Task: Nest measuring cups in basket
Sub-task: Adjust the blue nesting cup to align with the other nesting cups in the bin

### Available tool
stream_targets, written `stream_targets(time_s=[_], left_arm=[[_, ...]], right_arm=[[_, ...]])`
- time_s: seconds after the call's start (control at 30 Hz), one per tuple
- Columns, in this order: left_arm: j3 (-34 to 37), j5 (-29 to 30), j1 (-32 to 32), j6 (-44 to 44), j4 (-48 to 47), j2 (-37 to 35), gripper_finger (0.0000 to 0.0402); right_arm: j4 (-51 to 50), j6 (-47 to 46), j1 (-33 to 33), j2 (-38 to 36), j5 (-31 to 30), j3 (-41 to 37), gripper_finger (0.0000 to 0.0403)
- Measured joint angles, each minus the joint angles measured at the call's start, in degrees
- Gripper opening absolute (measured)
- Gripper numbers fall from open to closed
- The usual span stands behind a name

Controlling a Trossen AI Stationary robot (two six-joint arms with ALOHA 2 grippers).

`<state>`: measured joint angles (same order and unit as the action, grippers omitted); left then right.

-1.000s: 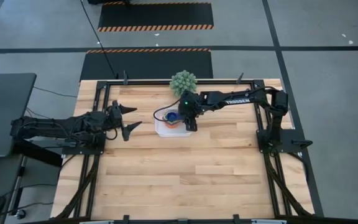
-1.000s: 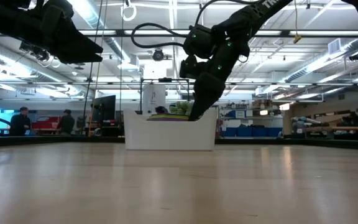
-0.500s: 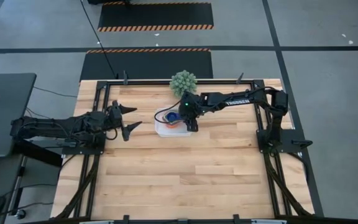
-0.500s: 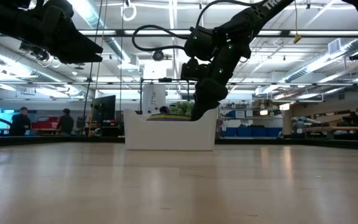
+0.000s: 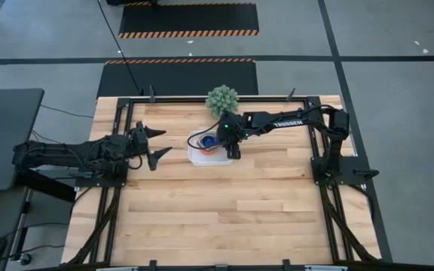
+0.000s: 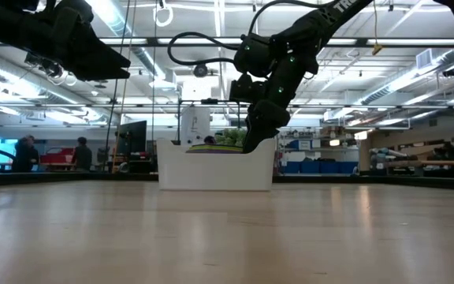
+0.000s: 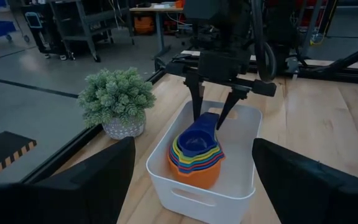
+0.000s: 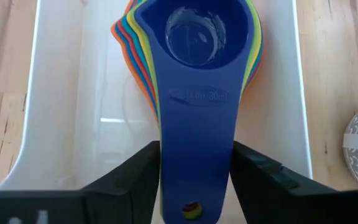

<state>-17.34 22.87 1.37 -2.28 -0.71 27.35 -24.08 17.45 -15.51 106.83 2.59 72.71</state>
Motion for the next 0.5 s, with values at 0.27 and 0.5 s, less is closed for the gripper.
stream_targets(time_s=[0.27,0.5], left_arm=[[0.0,0.0,0.0,0.1,0.0,0.0,0.0329],[0.0,0.0,0.0,0.1,0.0,0.0,0.0329]], right_arm=[[0.0,0.3,0.0,0.0,0.0,0.0,0.0163],[0.0,-0.3,0.0,0.0,0.0,0.0,0.0174]])
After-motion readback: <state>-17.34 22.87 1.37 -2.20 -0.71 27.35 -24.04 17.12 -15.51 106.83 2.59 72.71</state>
